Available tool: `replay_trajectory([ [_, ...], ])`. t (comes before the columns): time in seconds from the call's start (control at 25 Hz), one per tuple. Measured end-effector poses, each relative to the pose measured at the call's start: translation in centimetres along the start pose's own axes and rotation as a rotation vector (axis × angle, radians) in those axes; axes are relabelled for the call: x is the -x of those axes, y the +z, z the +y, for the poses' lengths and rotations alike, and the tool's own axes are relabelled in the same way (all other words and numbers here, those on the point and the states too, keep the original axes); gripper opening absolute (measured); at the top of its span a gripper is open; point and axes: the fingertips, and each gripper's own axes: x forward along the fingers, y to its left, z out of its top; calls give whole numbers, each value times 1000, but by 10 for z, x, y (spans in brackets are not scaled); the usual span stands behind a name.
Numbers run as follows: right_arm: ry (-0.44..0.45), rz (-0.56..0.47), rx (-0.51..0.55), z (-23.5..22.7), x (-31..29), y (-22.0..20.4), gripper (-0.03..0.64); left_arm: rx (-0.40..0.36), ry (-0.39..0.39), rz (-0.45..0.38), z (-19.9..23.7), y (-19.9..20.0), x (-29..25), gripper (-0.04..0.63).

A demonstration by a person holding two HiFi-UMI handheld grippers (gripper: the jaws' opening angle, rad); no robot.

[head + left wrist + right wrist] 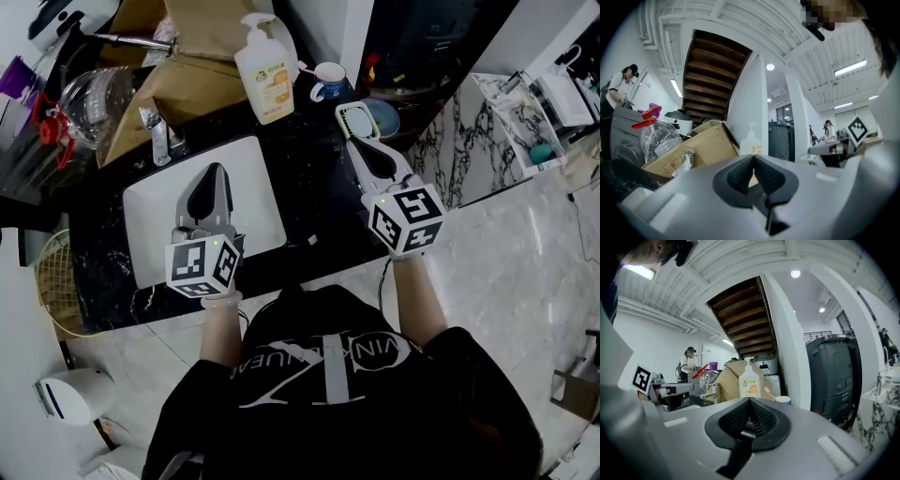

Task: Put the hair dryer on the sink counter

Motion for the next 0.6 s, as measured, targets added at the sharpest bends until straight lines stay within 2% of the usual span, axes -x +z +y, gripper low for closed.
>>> replay_trajectory([
  [0.6, -37, -90, 9, -7, 6, 20, 3, -26, 38, -41, 13, 18, 6, 0],
])
